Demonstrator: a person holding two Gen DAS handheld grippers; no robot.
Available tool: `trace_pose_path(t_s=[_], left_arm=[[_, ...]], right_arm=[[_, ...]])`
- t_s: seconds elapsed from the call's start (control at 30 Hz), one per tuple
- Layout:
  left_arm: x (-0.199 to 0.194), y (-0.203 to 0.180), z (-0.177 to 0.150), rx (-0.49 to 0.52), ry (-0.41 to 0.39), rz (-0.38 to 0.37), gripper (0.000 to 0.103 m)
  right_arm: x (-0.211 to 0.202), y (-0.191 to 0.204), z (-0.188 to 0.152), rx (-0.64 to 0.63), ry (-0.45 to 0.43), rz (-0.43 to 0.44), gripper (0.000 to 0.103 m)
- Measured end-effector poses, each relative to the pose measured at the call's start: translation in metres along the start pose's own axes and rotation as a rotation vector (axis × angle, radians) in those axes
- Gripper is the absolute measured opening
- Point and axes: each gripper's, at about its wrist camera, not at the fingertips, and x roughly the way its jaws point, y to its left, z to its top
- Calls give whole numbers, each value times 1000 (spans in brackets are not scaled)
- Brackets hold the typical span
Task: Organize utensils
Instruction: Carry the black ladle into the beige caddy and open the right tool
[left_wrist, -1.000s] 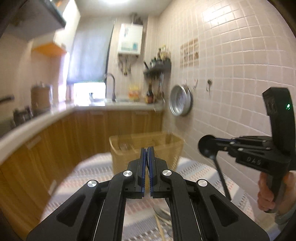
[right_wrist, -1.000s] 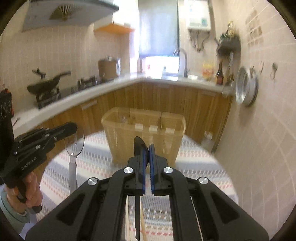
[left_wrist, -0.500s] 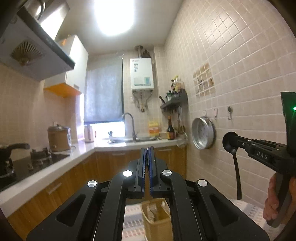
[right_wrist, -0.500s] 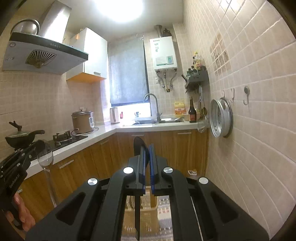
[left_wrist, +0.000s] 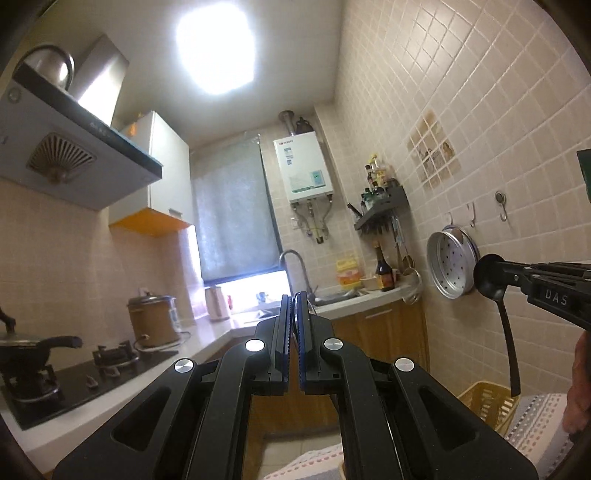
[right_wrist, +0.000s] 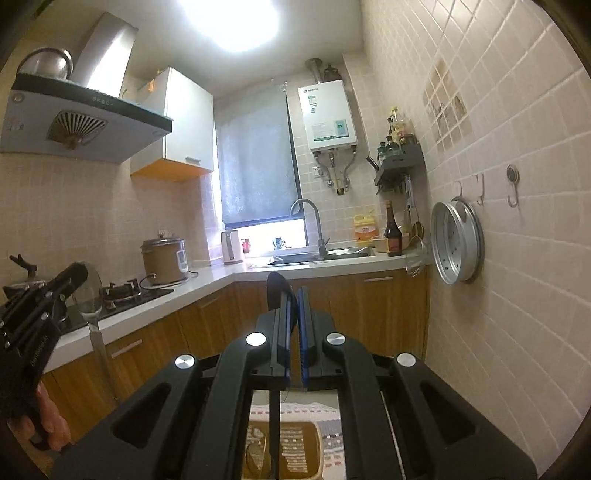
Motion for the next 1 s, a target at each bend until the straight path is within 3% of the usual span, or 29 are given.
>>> trace_pose_path(t_s=[0.3,0.53,1.0], left_arm=[[10,-16,-21,37,19,19,1],[13,-11,-33,-16,61,-18,1],[15,-8,-43,-20,74,14,1]], right_arm=[[18,-4,-12,3,18,8,2],[22,-3,-16,2,3,17,3],[28,-3,-36,-27,-7,-15,3]])
